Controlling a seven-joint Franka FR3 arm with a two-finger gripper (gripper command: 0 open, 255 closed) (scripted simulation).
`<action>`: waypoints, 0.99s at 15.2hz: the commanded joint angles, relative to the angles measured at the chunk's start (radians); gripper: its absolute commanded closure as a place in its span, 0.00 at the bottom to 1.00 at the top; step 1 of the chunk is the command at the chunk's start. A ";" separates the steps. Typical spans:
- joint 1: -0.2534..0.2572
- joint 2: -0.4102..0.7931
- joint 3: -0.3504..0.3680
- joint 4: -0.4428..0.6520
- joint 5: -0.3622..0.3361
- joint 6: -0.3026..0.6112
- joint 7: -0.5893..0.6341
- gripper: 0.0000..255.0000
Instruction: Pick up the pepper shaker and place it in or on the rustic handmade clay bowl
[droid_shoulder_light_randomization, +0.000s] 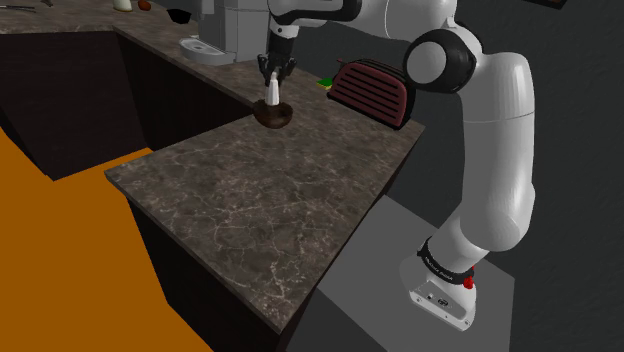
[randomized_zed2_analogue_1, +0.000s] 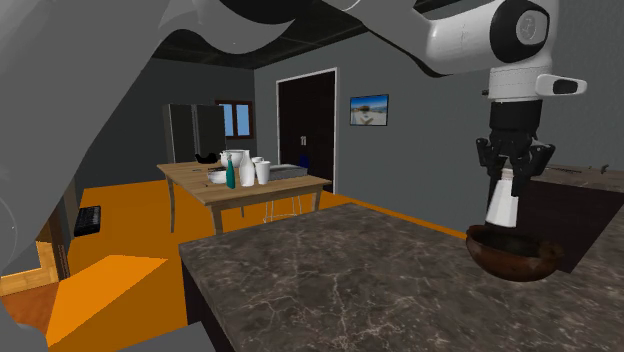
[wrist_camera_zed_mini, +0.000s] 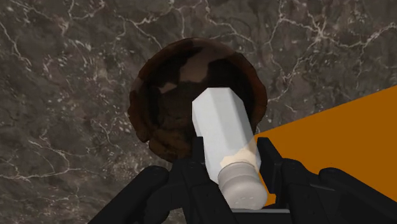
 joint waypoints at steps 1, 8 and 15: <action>0.000 0.000 0.000 0.000 0.000 0.000 0.000 1.00; 0.000 0.000 0.000 0.000 0.000 0.000 0.000 0.00; -0.003 -0.006 -0.001 0.117 -0.001 -0.123 0.002 0.00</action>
